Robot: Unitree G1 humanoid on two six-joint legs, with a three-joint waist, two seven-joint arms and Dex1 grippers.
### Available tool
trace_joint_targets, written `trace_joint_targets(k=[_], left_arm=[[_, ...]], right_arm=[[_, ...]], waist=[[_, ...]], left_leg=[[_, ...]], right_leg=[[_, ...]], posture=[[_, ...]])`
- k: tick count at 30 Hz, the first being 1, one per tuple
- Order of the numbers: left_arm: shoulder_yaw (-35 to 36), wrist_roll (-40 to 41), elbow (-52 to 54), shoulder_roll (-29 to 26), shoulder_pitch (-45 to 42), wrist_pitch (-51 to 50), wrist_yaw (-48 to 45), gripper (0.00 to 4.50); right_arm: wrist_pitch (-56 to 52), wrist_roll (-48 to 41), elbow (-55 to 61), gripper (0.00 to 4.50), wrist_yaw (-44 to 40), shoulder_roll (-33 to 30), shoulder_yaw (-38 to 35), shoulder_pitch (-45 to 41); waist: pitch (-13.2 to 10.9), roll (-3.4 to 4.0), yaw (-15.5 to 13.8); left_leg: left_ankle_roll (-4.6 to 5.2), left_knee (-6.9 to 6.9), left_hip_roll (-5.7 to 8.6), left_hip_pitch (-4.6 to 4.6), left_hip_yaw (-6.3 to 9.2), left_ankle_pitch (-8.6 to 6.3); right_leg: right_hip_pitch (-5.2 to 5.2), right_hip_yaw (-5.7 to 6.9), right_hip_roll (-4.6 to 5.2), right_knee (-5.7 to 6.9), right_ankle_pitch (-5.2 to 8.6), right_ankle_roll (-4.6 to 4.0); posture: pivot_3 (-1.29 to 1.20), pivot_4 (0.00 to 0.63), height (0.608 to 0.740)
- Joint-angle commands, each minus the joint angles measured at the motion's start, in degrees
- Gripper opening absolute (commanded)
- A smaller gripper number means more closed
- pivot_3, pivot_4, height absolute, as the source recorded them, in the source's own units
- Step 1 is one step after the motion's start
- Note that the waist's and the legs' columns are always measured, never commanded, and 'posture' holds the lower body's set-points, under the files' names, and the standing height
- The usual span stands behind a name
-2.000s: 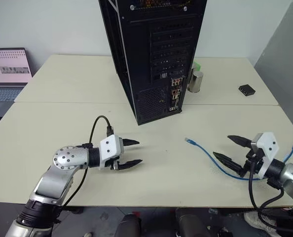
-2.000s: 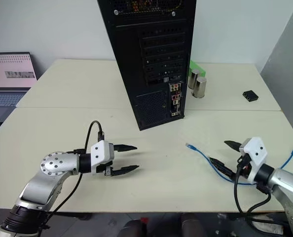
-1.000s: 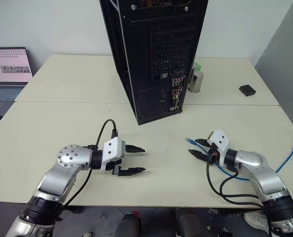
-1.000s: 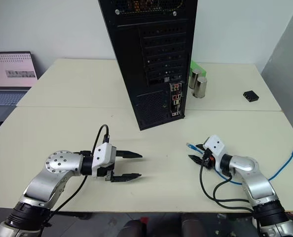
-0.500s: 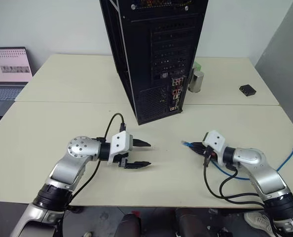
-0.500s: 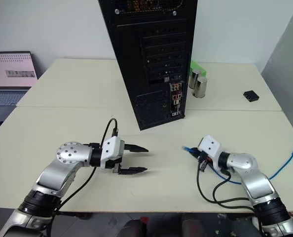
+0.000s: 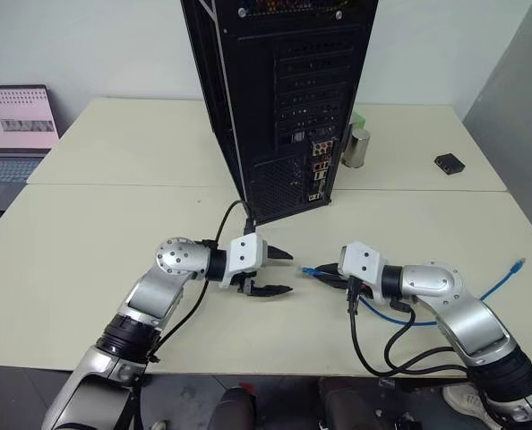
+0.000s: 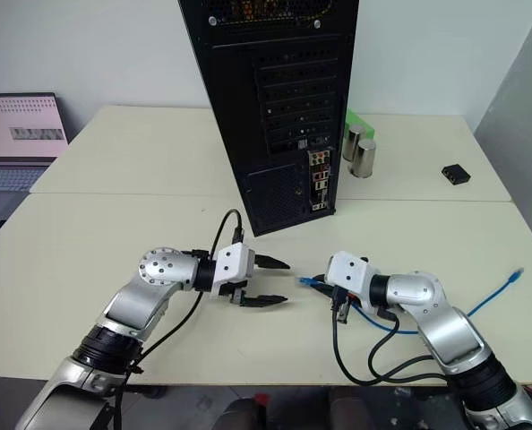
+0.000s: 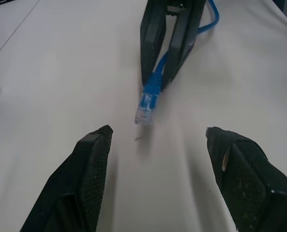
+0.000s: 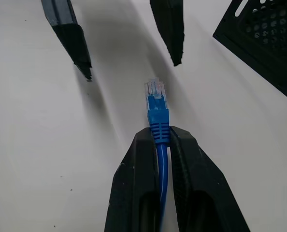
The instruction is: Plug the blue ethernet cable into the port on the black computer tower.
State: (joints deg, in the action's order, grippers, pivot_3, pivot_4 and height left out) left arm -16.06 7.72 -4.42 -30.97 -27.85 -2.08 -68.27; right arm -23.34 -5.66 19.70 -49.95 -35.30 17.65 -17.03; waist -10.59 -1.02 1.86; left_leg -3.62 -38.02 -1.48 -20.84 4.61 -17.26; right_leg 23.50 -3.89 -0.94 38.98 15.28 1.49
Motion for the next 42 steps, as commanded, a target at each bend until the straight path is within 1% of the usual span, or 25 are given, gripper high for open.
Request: trace_joint_targets(k=[1,10,11,12,15,16,19,23,32,34,35,36,38,40,41,42], left_arm=[[-0.35,-0.71,-0.05,0.72,-1.25,1.71,0.42,3.33],[-0.88,-1.97,-0.14,1.76,-1.11,2.80,0.64,3.33],[-0.92,-2.05,-0.19,1.77,-1.12,2.83,0.59,2.95],[-1.00,-2.19,-0.33,1.75,-1.13,2.98,0.53,2.89],[-1.27,-2.85,-0.81,1.55,-1.19,3.76,0.51,2.08],[-1.28,-2.92,-0.86,1.55,-1.19,3.87,0.55,1.95],[-1.37,-3.03,-1.12,1.65,-1.23,4.24,0.67,1.20],[-1.51,-3.41,-1.67,1.89,-1.28,4.96,0.80,0.32],[-1.86,-4.08,-2.63,1.96,-1.25,7.09,0.43,0.28],[-1.72,-3.58,-2.60,2.17,-0.92,8.26,0.10,0.28],[-1.50,-3.38,-2.62,2.38,-0.63,10.10,0.22,0.28],[-1.47,-3.49,-2.73,2.33,-0.26,12.45,0.19,0.28],[-1.09,-3.52,-2.85,2.43,0.59,16.75,0.74,0.28],[-0.87,-3.54,-3.16,2.53,1.07,19.49,1.30,0.28],[-0.84,-3.66,-3.16,2.53,1.56,20.93,1.68,0.28],[-0.82,-4.53,-3.38,2.55,2.09,24.22,2.67,0.28]], right_arm=[[-0.18,0.28,2.50,0.09,-0.40,0.14,0.59,-1.04],[-0.56,0.31,2.79,0.09,-0.10,0.78,1.69,-1.77],[-0.57,0.32,2.75,0.09,-0.09,0.87,1.75,-1.89],[-0.58,0.33,2.70,0.09,-0.07,0.98,1.80,-2.02],[-0.60,0.35,2.69,0.08,-0.07,1.17,1.83,-2.24],[-0.65,0.33,2.77,0.08,-0.09,1.17,1.82,-2.25],[-0.76,0.33,2.93,0.08,-0.15,1.27,1.82,-2.34],[-0.69,0.30,3.04,0.08,-0.20,1.41,1.77,-2.60],[0.43,0.52,3.51,0.07,-1.32,0.81,2.21,-2.78],[0.36,-0.36,4.21,0.77,-2.69,-0.46,1.21,-3.09],[0.02,-1.03,4.64,0.83,-3.29,-1.06,0.39,-3.28],[-0.92,-2.28,5.44,1.18,-3.76,-1.56,-0.77,-3.41],[-3.72,-5.61,7.75,1.74,-5.73,-4.09,-4.01,-2.69],[-5.88,-8.23,9.34,2.20,-7.17,-6.26,-6.33,-1.92],[-7.26,-9.91,10.06,2.53,-7.24,-6.97,-8.01,-1.47],[-10.67,-13.48,11.07,2.73,-7.12,-7.24,-10.76,-0.85]], waist=[[0.00,0.00,0.01],[0.00,0.00,0.01],[0.00,0.00,0.01],[0.00,0.00,0.01],[0.00,0.00,0.01],[0.00,0.00,0.01],[0.00,0.00,0.01],[0.00,0.00,0.01],[0.00,0.00,0.00],[0.00,0.00,0.01],[0.00,0.00,0.00],[0.00,0.00,-0.02],[0.00,0.00,-0.03],[0.00,0.00,-0.08],[0.00,0.00,-0.11],[0.00,0.00,-0.12]], left_leg=[[0.00,0.00,0.00,0.00,0.00,0.00],[0.00,0.00,0.00,0.00,0.01,0.00],[0.00,0.00,0.00,0.00,0.01,0.00],[0.00,0.00,0.00,0.00,0.01,0.00],[0.00,0.00,0.00,0.00,0.01,0.00],[0.00,0.00,0.00,0.00,0.01,0.00],[0.00,0.00,0.00,0.00,0.01,0.00],[0.00,0.00,0.00,0.00,0.01,0.00],[0.00,0.00,0.00,0.00,0.01,0.00],[0.00,0.00,0.00,0.00,0.01,0.00],[0.00,0.00,0.00,0.00,0.01,0.00],[0.00,0.00,0.00,0.00,0.01,0.00],[0.00,0.00,0.00,0.00,0.01,0.00],[0.00,0.00,0.00,0.00,0.02,0.00],[0.00,0.00,0.00,0.00,0.02,0.00],[0.00,-0.01,0.00,0.00,0.03,0.00]], right_leg=[[0.00,0.00,0.00,0.00,0.00,0.00],[0.00,0.00,0.00,0.01,0.00,0.00],[0.00,0.01,0.00,0.01,0.00,0.00],[0.00,0.01,0.00,0.01,0.00,0.00],[0.00,0.01,0.00,0.00,0.00,0.00],[0.00,0.01,0.00,0.01,0.00,0.00],[0.00,0.01,0.00,0.00,0.00,0.00],[0.00,0.02,0.00,0.01,0.00,0.00],[0.00,0.02,0.00,0.01,0.00,0.00],[0.00,0.02,0.00,0.01,0.00,0.00],[0.00,0.02,0.00,0.01,0.00,0.00],[0.00,0.02,0.01,0.00,0.00,0.00],[0.00,0.01,0.01,0.00,0.00,0.00],[0.00,0.01,0.02,0.00,0.00,0.00],[-0.02,0.02,0.03,-0.01,0.00,0.00],[-0.02,0.03,0.03,-0.01,0.00,0.00]], posture=[[0.00,0.150,0.740],[0.00,0.150,0.740],[0.00,0.150,0.740],[0.00,0.150,0.740],[0.00,0.150,0.740],[0.00,0.150,0.740],[0.00,0.150,0.740],[0.00,0.150,0.740],[0.00,0.150,0.740],[0.00,0.150,0.740],[0.00,0.150,0.740],[0.00,0.150,0.740],[0.00,0.150,0.740],[0.00,0.150,0.740],[0.00,0.150,0.740],[0.00,0.150,0.740]])
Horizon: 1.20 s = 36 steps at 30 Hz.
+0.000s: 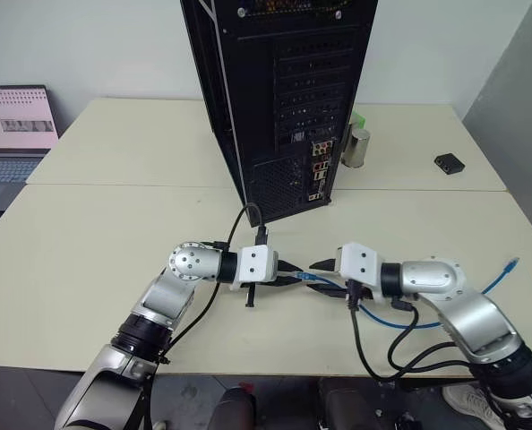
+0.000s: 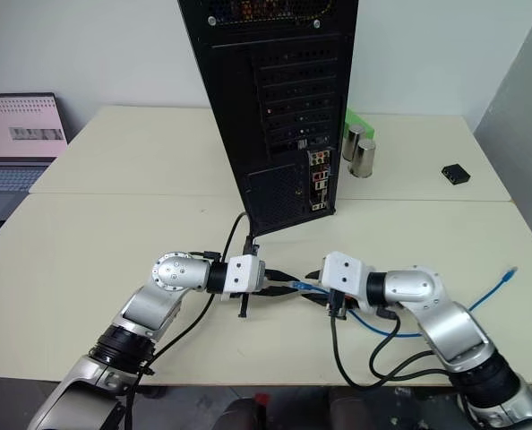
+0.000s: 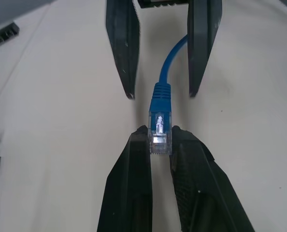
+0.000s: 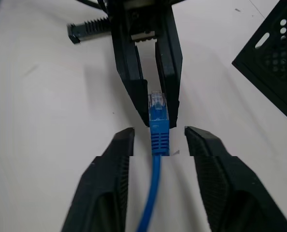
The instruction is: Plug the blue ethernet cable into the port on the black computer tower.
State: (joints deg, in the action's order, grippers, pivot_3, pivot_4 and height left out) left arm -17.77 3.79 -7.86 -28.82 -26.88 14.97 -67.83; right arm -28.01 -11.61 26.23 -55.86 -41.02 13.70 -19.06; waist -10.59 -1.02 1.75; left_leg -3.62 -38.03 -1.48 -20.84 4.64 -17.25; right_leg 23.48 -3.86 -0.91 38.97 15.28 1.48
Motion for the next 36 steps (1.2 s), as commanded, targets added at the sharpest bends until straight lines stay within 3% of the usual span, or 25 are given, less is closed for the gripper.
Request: trace_joint_targets(k=[1,2,8,15,31,34,36], left_arm=[[0.85,-1.23,-0.21,0.39,1.47,9.71,3.01,0.28],[0.89,-2.88,-1.09,0.41,1.54,14.10,4.69,0.28],[2.88,-12.11,-8.78,1.35,-0.35,34.53,16.97,0.28],[4.26,-21.06,-13.76,1.54,-1.81,49.00,29.52,0.28],[3.63,-30.47,-14.88,0.05,-3.34,50.77,43.16,0.28],[3.22,-31.00,-14.59,-0.13,-3.22,50.56,44.07,0.28],[3.02,-31.33,-14.49,-0.24,-3.21,50.47,44.58,0.28]], right_arm=[[-8.65,-10.28,5.33,2.98,-1.02,-1.76,-8.80,1.61],[-11.86,-13.47,6.13,3.19,-0.01,-1.14,-10.97,2.13],[-25.61,-28.08,7.89,3.20,7.09,4.96,-18.24,3.25],[-29.98,-32.61,7.41,3.20,13.92,9.26,-17.90,2.93],[-30.01,-34.74,3.44,3.20,15.18,10.53,-15.34,1.25],[-30.05,-35.15,3.10,2.80,15.37,10.72,-15.37,0.76],[-30.07,-35.35,2.96,2.24,15.49,10.82,-15.31,0.48]], waist=[[0.00,0.00,-0.02],[0.00,0.00,0.00],[0.01,-0.01,0.01],[0.01,-0.01,-0.06],[0.02,-0.01,-0.01],[0.02,0.00,0.00],[0.02,-0.01,0.00]], left_leg=[[0.00,0.00,0.00,0.00,0.00,0.00],[0.00,0.00,-0.02,0.01,0.00,0.00],[0.01,0.00,-0.01,0.03,0.01,0.00],[0.01,0.00,0.01,0.01,0.00,0.00],[0.01,0.01,0.01,0.01,0.01,0.00],[0.01,0.01,0.01,0.01,0.01,0.00],[0.01,0.01,0.01,0.01,0.01,0.00]], right_leg=[[0.00,0.00,0.00,0.00,0.00,0.00],[0.00,0.00,0.00,0.00,0.00,0.00],[-0.02,-0.01,0.00,0.02,-0.01,-0.01],[-0.03,-0.02,0.03,0.01,-0.02,0.00],[-0.03,0.04,0.02,0.02,-0.02,0.02],[-0.03,0.05,0.02,0.02,-0.02,0.02],[-0.03,0.05,0.02,0.02,-0.02,0.02]], posture=[[0.00,0.150,0.740],[0.00,0.150,0.740],[0.00,0.150,0.740],[0.00,0.150,0.740],[0.00,0.150,0.740],[0.00,0.150,0.740],[0.00,0.150,0.740]])
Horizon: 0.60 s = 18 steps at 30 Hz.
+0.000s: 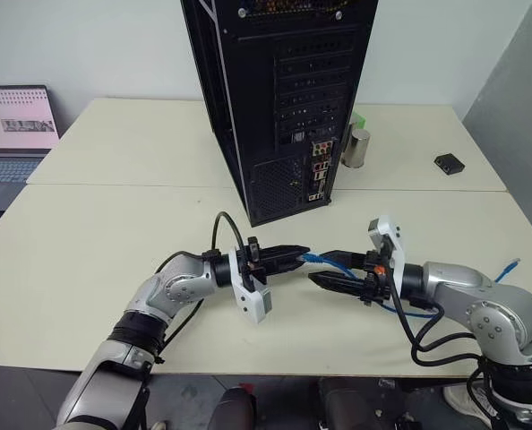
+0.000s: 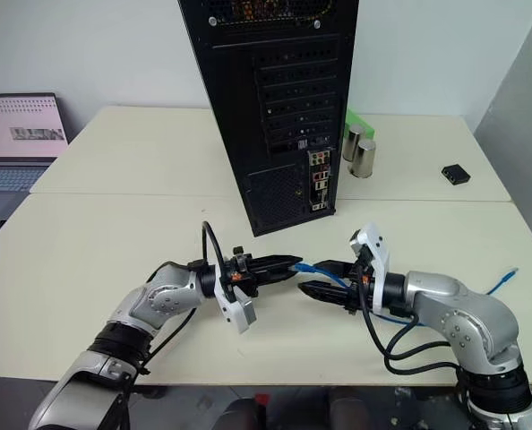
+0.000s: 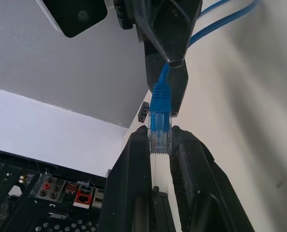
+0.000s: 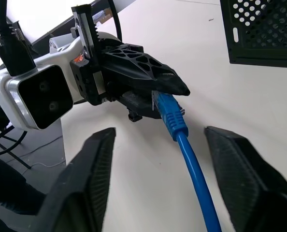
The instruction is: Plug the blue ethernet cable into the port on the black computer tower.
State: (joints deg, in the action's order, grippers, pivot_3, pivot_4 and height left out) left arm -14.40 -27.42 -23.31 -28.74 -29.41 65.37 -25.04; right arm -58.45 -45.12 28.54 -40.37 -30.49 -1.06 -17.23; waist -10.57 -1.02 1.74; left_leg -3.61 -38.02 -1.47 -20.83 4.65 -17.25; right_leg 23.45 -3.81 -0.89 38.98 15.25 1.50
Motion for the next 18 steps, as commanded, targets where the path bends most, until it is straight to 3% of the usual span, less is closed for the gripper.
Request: trace_joint_targets(k=[1,10,18], left_arm=[[-0.43,-0.27,1.01,-0.37,-0.68,0.07,2.06,0.28],[-1.42,-0.70,1.72,-0.56,-0.54,0.07,3.28,0.28],[-3.72,0.60,1.68,-1.68,0.18,1.12,2.61,0.28]], right_arm=[[0.38,-1.95,0.59,2.02,0.09,0.30,-0.47,-1.47],[0.26,-2.61,0.07,0.02,0.86,0.40,0.18,-2.05],[-0.58,-3.22,-0.19,0.00,0.60,0.04,0.40,-2.28]], waist=[[0.00,0.00,-0.01],[0.00,0.00,-0.01],[0.00,0.00,-0.01]], left_leg=[[0.00,0.00,0.00,0.00,0.00,0.00],[0.00,0.00,0.00,0.00,0.01,0.00],[0.00,0.01,0.00,0.00,0.01,0.00]], right_leg=[[0.00,0.00,0.00,0.00,0.00,0.00],[0.00,0.01,0.00,0.00,0.00,0.00],[0.00,0.01,0.00,0.00,0.00,0.00]], posture=[[0.00,0.150,0.740],[0.00,0.150,0.740],[0.00,0.150,0.740]])
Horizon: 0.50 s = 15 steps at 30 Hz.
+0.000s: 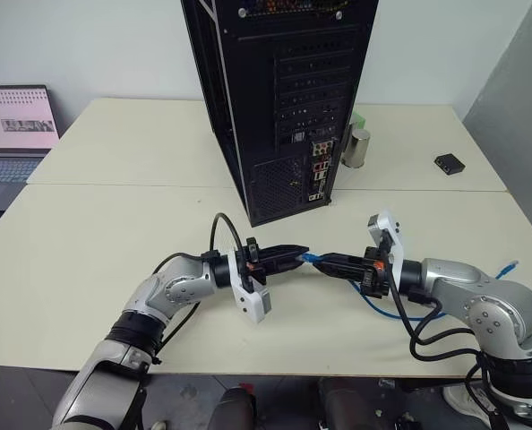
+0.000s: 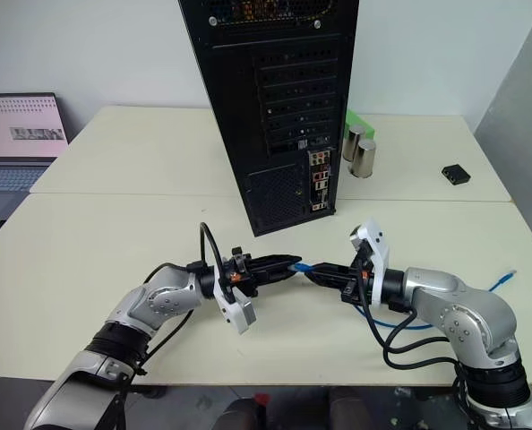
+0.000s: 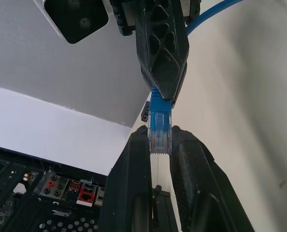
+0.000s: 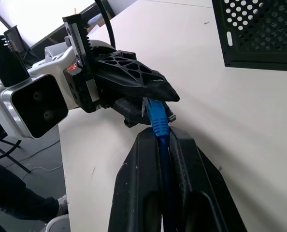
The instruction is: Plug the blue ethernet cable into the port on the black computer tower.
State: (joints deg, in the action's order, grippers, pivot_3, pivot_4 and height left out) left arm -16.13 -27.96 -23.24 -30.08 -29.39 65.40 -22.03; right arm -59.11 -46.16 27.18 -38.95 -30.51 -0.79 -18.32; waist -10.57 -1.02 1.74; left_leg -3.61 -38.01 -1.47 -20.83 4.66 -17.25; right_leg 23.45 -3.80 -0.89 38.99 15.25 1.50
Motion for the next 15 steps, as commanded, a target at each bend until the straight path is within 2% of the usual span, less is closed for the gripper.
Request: trace_joint_targets(k=[1,4,6,7,10,15], left_arm=[[-2.41,1.86,1.46,-0.49,0.22,1.18,-0.64,0.28],[-3.43,5.16,1.44,-0.86,0.37,0.91,-1.28,0.28],[-3.86,8.21,1.76,-0.96,0.49,-0.58,-2.25,0.98],[-4.08,9.51,1.84,-1.01,0.52,-1.52,-3.01,1.04],[-4.48,13.54,1.91,-1.36,0.81,-4.54,-5.18,1.65],[-3.29,26.29,7.06,-3.09,4.36,-14.88,-11.55,2.73]], right_arm=[[-0.05,-2.24,1.20,0.00,-0.93,-0.05,0.17,-1.22],[-0.19,-2.22,1.21,0.00,-1.17,-0.36,0.30,-1.30],[-0.25,-2.05,1.22,0.00,-1.35,-0.70,0.36,-1.33],[-0.22,-1.93,1.23,0.00,-1.44,-0.90,0.37,-1.33],[0.26,-1.31,1.22,0.00,-1.24,-1.25,0.19,-1.23],[2.13,-0.23,2.74,0.00,0.63,-2.76,-3.21,0.16]], waist=[[0.00,0.00,-0.01],[0.00,0.00,0.00],[0.00,0.00,0.01],[0.00,0.00,0.00],[0.00,0.00,0.00],[0.00,0.01,0.11]], left_leg=[[0.00,0.00,0.00,0.00,0.00,0.00],[0.00,0.00,0.00,0.00,0.00,0.00],[0.00,0.00,-0.01,0.00,0.00,0.00],[0.00,0.00,-0.01,0.00,0.00,0.00],[0.00,0.00,0.00,0.00,0.01,0.00],[0.00,0.01,-0.02,0.00,0.00,0.00]], right_leg=[[0.00,0.00,0.00,0.00,0.00,0.00],[0.00,0.00,0.00,0.00,0.00,0.00],[0.00,0.00,0.00,0.00,0.00,0.00],[0.00,0.00,0.00,0.00,0.00,0.00],[0.00,0.01,0.00,0.00,0.00,0.00],[0.00,0.01,0.00,0.00,0.00,0.00]], posture=[[0.00,0.150,0.740],[0.00,0.150,0.740],[0.00,0.150,0.740],[0.00,0.150,0.740],[0.00,0.150,0.740],[0.00,0.150,0.740]])
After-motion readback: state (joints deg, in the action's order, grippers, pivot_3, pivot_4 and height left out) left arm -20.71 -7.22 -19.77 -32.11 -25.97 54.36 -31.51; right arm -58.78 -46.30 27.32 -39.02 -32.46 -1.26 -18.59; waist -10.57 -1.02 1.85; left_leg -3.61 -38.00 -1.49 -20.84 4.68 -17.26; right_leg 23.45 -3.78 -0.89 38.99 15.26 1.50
